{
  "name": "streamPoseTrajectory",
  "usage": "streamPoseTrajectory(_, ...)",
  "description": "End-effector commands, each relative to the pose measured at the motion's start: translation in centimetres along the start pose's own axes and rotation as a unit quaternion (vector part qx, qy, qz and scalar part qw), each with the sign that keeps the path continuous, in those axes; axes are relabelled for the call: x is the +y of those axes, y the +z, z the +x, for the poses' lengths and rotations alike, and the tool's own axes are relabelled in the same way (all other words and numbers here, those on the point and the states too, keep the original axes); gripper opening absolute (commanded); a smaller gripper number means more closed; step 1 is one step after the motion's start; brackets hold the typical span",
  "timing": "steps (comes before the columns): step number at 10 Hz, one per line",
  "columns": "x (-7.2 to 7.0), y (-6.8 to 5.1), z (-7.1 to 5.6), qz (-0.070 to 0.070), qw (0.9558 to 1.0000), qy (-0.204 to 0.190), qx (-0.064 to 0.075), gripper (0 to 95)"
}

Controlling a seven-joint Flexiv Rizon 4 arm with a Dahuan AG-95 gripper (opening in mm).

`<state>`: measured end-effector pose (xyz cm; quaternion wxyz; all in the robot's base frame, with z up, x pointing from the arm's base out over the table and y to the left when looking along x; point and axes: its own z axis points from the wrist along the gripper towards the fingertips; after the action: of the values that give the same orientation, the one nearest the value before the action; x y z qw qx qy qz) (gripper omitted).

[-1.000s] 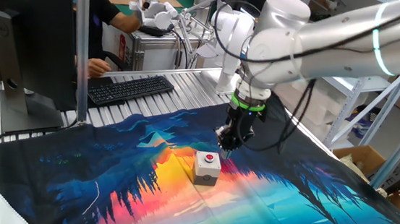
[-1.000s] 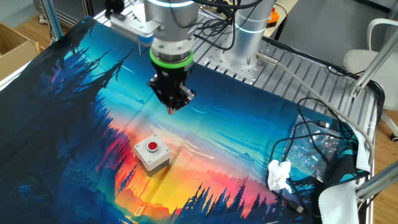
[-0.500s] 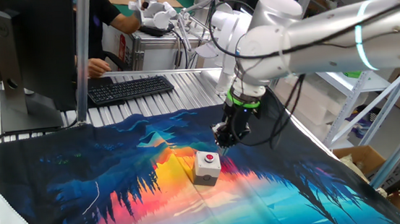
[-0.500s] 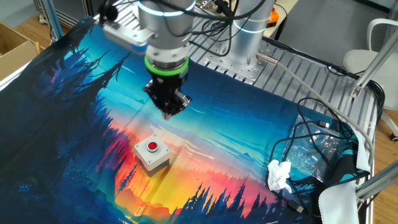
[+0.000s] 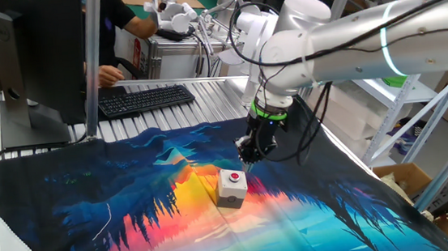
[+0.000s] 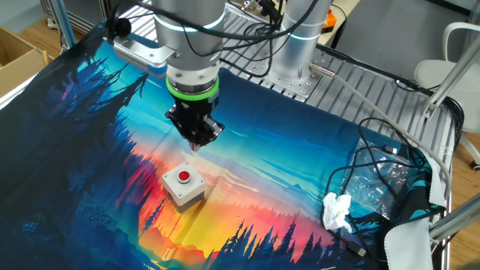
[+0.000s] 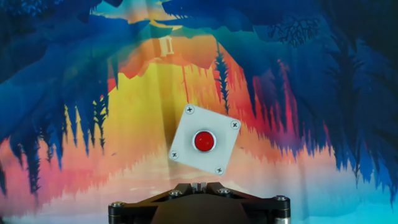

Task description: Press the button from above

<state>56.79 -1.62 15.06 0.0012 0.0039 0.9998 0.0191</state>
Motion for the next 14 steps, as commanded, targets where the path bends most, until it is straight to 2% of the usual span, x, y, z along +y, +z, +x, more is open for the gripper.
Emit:
streamPoseTrajectory(1,0.0,0.1,-0.5,-0.001,1.0000,0.000,0.002,0.0)
streamPoseTrajectory(2,-0.1,0.3,-1.0,-0.001,1.0000,-0.001,0.004,0.0)
streamPoseTrajectory(6,0.0,1.1,-1.5,-0.001,1.0000,0.001,0.004,0.0)
streamPoseTrajectory(11,-0.4,1.2,-2.7,-0.001,1.0000,-0.002,0.007,0.0)
streamPoseTrajectory(14,-0.3,1.7,-2.9,-0.001,1.0000,0.001,0.006,0.0)
